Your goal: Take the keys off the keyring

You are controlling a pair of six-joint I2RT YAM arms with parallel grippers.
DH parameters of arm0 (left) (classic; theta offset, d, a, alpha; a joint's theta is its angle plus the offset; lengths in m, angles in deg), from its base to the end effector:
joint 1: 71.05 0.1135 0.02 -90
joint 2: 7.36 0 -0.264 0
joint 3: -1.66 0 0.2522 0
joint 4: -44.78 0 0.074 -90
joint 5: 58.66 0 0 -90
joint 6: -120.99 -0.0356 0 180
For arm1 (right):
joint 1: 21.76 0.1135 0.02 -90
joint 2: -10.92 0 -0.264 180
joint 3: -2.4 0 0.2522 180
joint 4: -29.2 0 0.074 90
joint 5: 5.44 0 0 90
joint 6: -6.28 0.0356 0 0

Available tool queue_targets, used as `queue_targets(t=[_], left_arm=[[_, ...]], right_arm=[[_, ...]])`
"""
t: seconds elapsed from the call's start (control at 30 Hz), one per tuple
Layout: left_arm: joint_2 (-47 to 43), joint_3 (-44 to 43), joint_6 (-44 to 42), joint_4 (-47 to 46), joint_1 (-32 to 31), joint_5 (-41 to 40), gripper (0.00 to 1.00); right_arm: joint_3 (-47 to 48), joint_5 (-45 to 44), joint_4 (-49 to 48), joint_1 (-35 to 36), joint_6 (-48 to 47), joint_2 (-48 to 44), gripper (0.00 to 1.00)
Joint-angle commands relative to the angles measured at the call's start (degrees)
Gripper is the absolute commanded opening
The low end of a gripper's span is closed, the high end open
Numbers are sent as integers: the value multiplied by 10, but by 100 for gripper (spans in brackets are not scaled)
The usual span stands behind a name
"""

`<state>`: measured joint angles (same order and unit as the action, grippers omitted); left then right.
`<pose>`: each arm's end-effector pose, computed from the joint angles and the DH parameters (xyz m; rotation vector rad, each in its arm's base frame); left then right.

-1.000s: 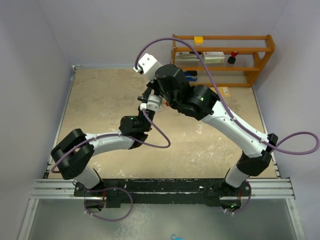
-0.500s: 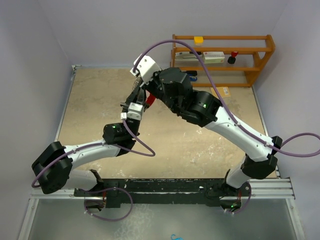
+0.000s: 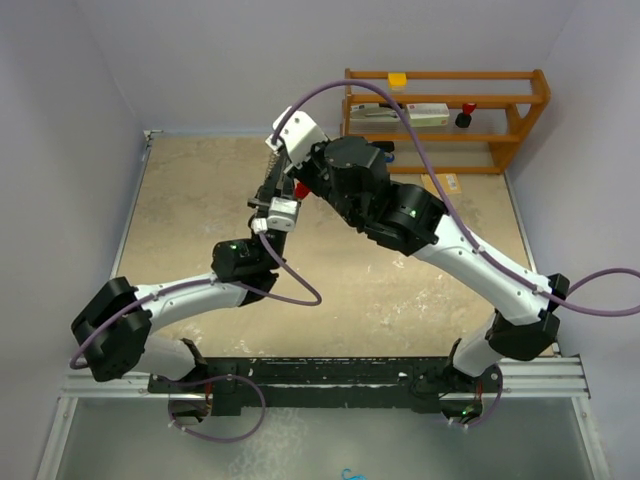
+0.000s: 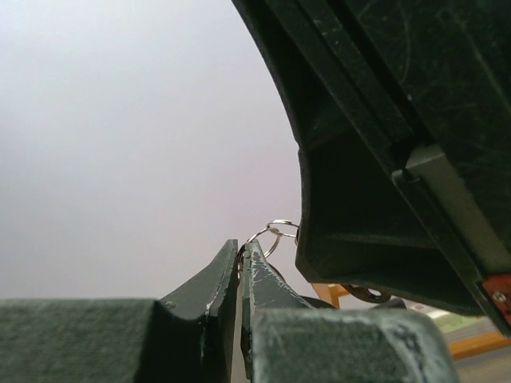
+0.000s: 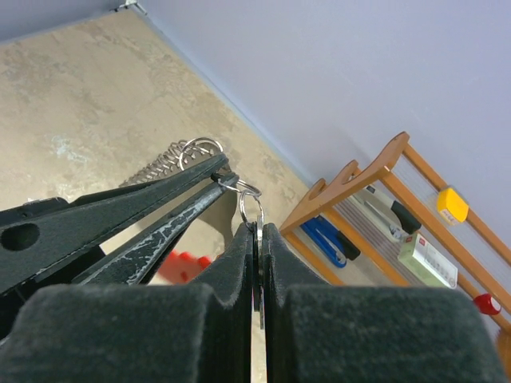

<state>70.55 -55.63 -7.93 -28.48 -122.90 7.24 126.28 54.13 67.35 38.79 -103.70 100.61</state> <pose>0.1754 -0.1997 0.3675 0.1723 0.7393 -0.0776 0.1788 0.2799 0.5120 -0.7158 1.4660 0.1082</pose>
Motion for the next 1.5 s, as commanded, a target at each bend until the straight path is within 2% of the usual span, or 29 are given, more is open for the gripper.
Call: queue_targets(t=[0.0, 0.17, 0.27, 0.33, 0.47, 0.6, 0.77, 1.07, 1.23, 1.47], left_arm=[[11, -70, -56, -117, 7, -38, 0], [55, -118, -98, -116, 7, -48, 0], [69, -152, -110, -84, 6, -105, 0], [52, -168, -87, -6, 9, -143, 0], [-10, -170, -25, 116, 15, -154, 0], [-71, -211, 61, 340, 15, -137, 0], [-123, -216, 124, 450, 15, -124, 0], [-178, -203, 146, 479, 16, -135, 0], [-197, -187, 142, 464, 24, -149, 0], [-184, -196, 168, 488, 35, -147, 0]], right_arm=[[10, -44, -12, -12, 2, -46, 0], [11, -36, 1, -12, 13, -50, 0], [9, -55, 0, -12, 4, -50, 0], [4, -75, -12, -12, -12, -50, 0], [-16, -79, -40, -12, -37, -58, 0], [-31, -76, -66, -13, -51, -65, 0], [-49, -61, -108, -13, -56, -72, 0], [-68, -1, -173, -13, -50, -86, 0], [-76, 26, -187, -14, -40, -93, 0], [-68, 30, -184, -15, -47, -86, 0]])
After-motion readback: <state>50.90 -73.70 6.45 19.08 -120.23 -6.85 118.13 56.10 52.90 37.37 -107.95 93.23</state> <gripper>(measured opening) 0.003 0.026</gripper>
